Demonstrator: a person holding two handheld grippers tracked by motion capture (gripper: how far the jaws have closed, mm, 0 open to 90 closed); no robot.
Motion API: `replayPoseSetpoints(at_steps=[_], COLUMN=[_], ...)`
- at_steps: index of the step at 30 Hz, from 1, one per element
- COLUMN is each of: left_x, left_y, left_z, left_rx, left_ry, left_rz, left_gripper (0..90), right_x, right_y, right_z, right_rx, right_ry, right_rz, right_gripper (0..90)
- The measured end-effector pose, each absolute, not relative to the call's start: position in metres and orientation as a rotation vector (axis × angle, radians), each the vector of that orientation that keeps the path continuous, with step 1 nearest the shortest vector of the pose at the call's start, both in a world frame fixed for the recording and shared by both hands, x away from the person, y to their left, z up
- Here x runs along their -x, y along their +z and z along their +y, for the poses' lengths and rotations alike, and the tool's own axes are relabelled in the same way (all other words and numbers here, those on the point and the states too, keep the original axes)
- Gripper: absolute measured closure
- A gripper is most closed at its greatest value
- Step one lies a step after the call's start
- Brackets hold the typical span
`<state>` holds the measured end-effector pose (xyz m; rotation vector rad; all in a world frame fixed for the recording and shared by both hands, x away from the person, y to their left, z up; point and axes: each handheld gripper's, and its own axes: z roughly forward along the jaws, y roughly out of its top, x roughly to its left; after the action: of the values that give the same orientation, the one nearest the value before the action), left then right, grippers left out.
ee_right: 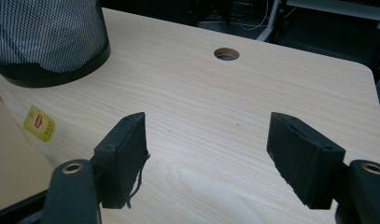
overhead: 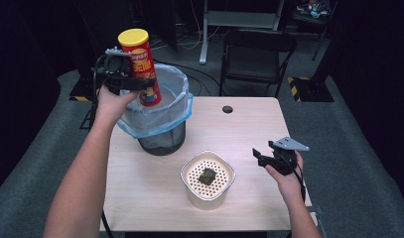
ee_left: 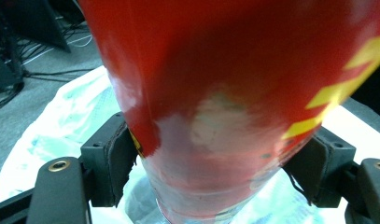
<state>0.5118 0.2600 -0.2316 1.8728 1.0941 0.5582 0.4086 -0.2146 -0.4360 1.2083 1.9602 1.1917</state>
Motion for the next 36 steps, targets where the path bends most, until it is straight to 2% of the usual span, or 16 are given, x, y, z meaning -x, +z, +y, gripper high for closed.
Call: replayPoseSetpoints(at_steps=[19,22,25,33,36], left_x=[-0.533,-0.534,-0.533,-0.516,-0.505], left_y=[-0.267,-0.268,-0.27,-0.266,-0.258], left_z=[0.26,0.262,0.262,0.276,0.284], left_rx=[-1.981,-1.941,-1.957,-1.938,-1.908], left_ry=[0.514,0.513,0.555,0.557,0.522], left_rz=[1.187,1.218,1.247,1.2,1.168], left_gripper=[23.4,18.8,11.2,11.4,13.4], right_x=[-0.41,-0.41,-0.41,-0.409,-0.41], right_y=[-0.44,-0.44,-0.439,-0.439,-0.439], right_z=[-0.209,-0.209,-0.209,-0.21,-0.21], right_rx=[-1.179,-1.179,-1.187,-1.189,-1.187], right_ry=[1.161,1.162,1.167,1.168,1.165], right_rz=[1.994,1.993,1.989,1.986,1.988], right_gripper=[28.2,28.2,28.2,28.2,28.2])
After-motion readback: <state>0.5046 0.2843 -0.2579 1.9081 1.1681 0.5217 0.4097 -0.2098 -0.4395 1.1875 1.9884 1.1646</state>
